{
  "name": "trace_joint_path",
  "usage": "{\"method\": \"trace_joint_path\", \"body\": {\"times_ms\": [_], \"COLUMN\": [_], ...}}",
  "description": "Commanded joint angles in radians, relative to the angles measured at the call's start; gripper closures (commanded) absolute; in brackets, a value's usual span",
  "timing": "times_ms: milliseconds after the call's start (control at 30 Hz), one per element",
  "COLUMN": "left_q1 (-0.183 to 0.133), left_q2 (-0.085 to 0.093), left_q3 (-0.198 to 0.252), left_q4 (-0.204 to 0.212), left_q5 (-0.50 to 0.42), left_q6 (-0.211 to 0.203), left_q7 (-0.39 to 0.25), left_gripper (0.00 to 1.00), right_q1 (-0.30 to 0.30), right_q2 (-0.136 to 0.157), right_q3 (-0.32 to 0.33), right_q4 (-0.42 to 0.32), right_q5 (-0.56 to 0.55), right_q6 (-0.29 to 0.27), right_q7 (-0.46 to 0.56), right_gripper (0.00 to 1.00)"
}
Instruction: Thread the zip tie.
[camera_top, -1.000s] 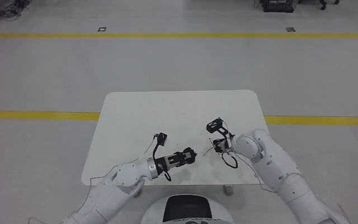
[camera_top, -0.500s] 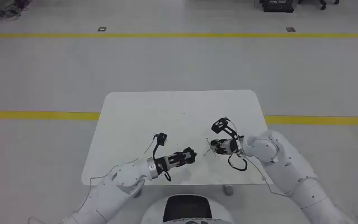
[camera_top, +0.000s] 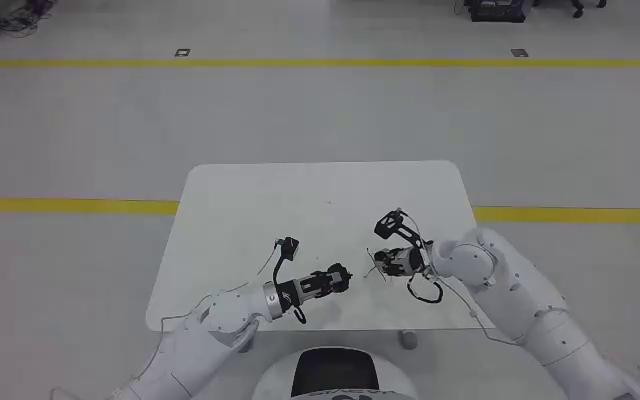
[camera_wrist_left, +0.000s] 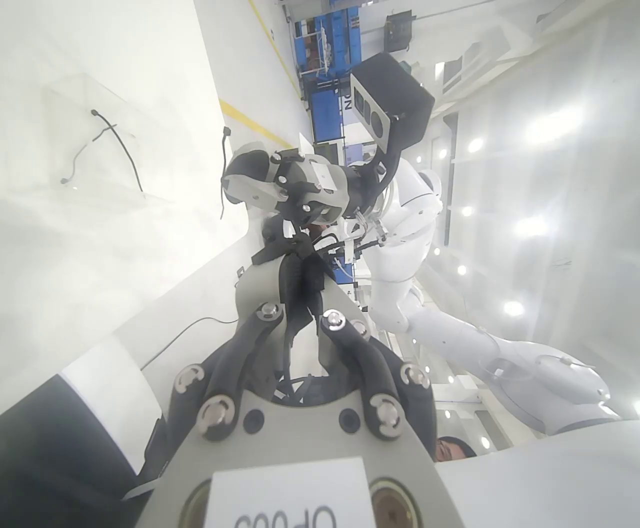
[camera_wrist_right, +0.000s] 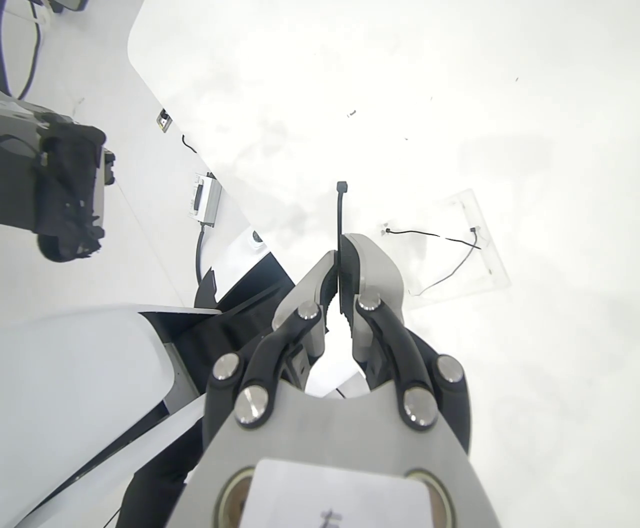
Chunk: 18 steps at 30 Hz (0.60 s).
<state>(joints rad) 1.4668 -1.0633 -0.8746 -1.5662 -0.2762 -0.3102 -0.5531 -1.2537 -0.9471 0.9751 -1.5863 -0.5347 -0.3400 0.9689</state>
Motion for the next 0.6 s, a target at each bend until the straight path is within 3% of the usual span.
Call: {"method": "trace_joint_path", "body": {"times_ms": [0,300,567], "left_q1": [0.000,0.000,0.000], "left_q2": [0.000,0.000,0.000], "left_q3": [0.000,0.000,0.000], "left_q4": [0.000,0.000,0.000], "left_q5": [0.000,0.000,0.000], "left_q6": [0.000,0.000,0.000], "left_q7": [0.000,0.000,0.000], "left_gripper": [1.00,1.00,1.00], "right_q1": [0.000,-0.047,-0.030], "right_q2": [0.000,0.039,0.092], "right_q3": [0.000,0.059,0.032], "right_q4": [0.000,-0.034,-0.085], "right_q5": [0.000,0.101,0.249], "right_q6": [0.000,0.000,0.000], "right_q7": [0.000,-0.088,-0.103], "right_gripper": [1.00,1.00,1.00]}}
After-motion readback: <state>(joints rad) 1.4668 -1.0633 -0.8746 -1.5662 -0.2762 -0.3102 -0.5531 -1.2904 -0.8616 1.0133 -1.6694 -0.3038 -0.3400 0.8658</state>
